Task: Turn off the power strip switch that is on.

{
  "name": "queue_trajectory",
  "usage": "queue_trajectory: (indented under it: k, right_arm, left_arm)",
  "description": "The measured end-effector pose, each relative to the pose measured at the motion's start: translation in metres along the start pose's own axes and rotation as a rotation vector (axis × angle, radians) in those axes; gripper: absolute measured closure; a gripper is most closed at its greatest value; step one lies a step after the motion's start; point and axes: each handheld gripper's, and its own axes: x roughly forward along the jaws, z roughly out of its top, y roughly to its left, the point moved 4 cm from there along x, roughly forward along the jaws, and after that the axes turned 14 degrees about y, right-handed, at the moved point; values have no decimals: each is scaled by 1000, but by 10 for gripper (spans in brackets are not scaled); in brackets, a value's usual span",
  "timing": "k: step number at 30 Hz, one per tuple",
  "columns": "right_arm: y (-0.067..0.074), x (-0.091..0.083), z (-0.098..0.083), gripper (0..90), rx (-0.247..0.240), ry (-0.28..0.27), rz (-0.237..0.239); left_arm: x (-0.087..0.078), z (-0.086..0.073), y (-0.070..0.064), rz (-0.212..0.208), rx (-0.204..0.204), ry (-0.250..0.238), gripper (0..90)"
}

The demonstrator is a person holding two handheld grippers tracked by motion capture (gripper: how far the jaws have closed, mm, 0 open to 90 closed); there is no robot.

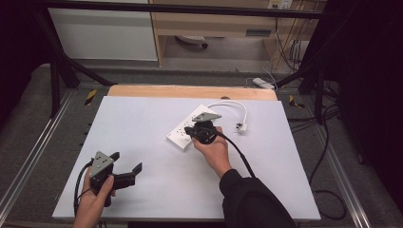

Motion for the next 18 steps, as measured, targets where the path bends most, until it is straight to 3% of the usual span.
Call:
queue_trajectory:
  k: [12,18]
  right_arm:
    - [7,9,-7,900,4,21,13]
    - [3,10,-10,900,9,35,0]
  left_arm:
    - [1,0,0,3,4,4,55]
    - [1,0,0,5,7,7,55]
